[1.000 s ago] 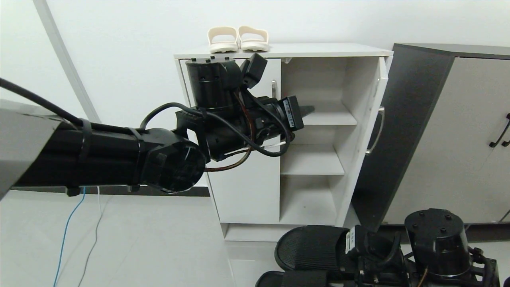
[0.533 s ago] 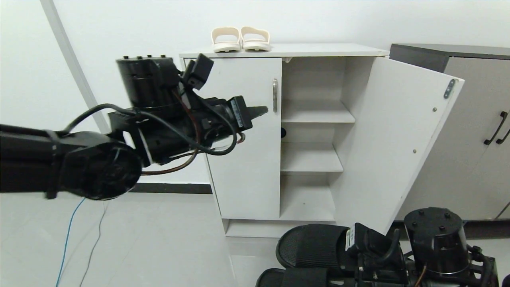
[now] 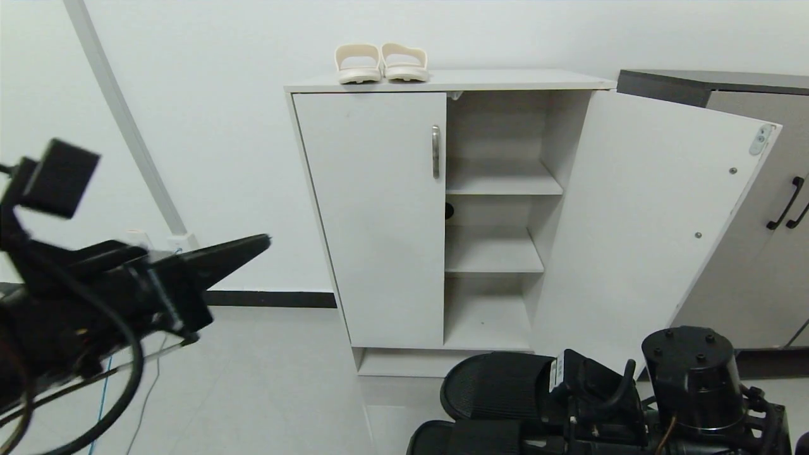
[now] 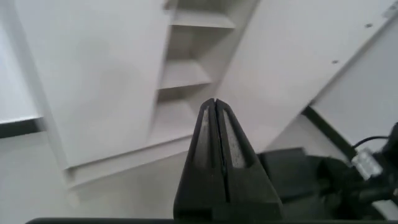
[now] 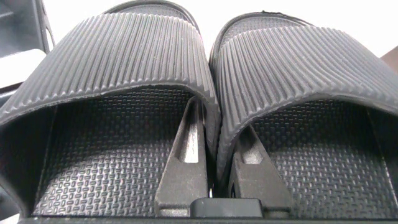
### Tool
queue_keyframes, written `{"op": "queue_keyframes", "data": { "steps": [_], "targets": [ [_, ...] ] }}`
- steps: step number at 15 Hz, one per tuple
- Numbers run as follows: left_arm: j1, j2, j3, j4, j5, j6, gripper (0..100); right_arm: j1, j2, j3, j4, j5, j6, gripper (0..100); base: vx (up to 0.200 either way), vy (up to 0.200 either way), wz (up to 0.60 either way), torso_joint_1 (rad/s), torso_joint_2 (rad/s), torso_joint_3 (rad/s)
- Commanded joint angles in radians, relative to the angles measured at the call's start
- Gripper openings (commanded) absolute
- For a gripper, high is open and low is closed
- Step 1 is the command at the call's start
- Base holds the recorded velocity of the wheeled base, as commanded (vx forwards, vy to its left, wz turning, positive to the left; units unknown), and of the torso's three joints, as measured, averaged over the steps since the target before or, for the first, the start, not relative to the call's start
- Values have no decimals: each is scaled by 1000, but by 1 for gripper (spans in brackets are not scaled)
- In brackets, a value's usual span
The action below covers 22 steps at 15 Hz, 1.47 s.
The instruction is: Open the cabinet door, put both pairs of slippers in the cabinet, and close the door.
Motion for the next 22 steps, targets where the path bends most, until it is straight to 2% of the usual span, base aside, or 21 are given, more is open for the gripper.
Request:
{"op": "queue_keyframes", "data": {
  "steps": [1, 3, 4, 5, 6, 7, 8, 10, 12, 15, 16, 17, 18, 21, 22],
  "targets": [
    [15, -429, 216, 170, 128, 82, 0, -1, 3, -1, -1, 0, 0, 0, 0, 0, 0, 0, 0, 0],
    [21, -625, 243, 355, 155, 153, 0, -1, 3, -1, -1, 0, 0, 0, 0, 0, 0, 0, 0, 0],
    [35, -696, 243, 460, 217, 171, 0, -1, 3, -1, -1, 0, 0, 0, 0, 0, 0, 0, 0, 0],
    [72, -736, 248, 520, 267, 188, 0, -1, 3, -4, -1, 0, 0, 0, 0, 0, 0, 0, 0, 0],
    [130, -767, 263, 558, 289, 191, 0, -1, 3, -6, -1, 0, 0, 0, 0, 0, 0, 0, 0, 0],
    [174, -791, 291, 567, 292, 202, 0, -1, 3, -6, -1, 0, 0, 0, 0, 0, 0, 0, 0, 0],
    [250, -856, 335, 569, 290, 237, 0, -1, 3, -6, -1, 0, -2, 0, 0, 0, 0, 0, 0, 0],
    [332, -935, 417, 567, 290, 240, 0, -1, -5, -6, -1, 0, -2, 0, 0, 0, 0, 0, 0, 0],
    [397, -1035, 449, 569, 290, 242, 0, -10, -5, -6, -1, 0, -2, 0, 0, 0, 0, 0, 0, 0],
    [406, -1073, 529, 497, 302, 243, 0, -15, 0, -7, -12, 0, 0, 0, 0, 0, 0, 0, 0, 0],
    [382, -1119, 564, 490, 272, 263, 0, -15, 0, -7, -12, 0, 0, 0, 0, 0, 0, 0, 0, 0],
    [382, -1119, 562, 543, 181, 260, 0, -15, 0, -7, -12, 0, 0, 0, 0, 0, 0, 0, 0, 0],
    [382, -1118, 564, 530, 128, 257, 0, -13, -2, -9, -12, 0, 0, 0, 0, 0, 0, 0, 0, 0],
    [380, -1118, 564, 530, 109, 275, 0, -12, 7, -35, -10, -20, 3, 0, 0, 0, 0, 0, 0, 0],
    [380, -1118, 564, 530, 106, 262, 0, 2, 30, -81, -8, -116, 43, 0, 0, 0, 0, 0, 0, 0]
  ]
}}
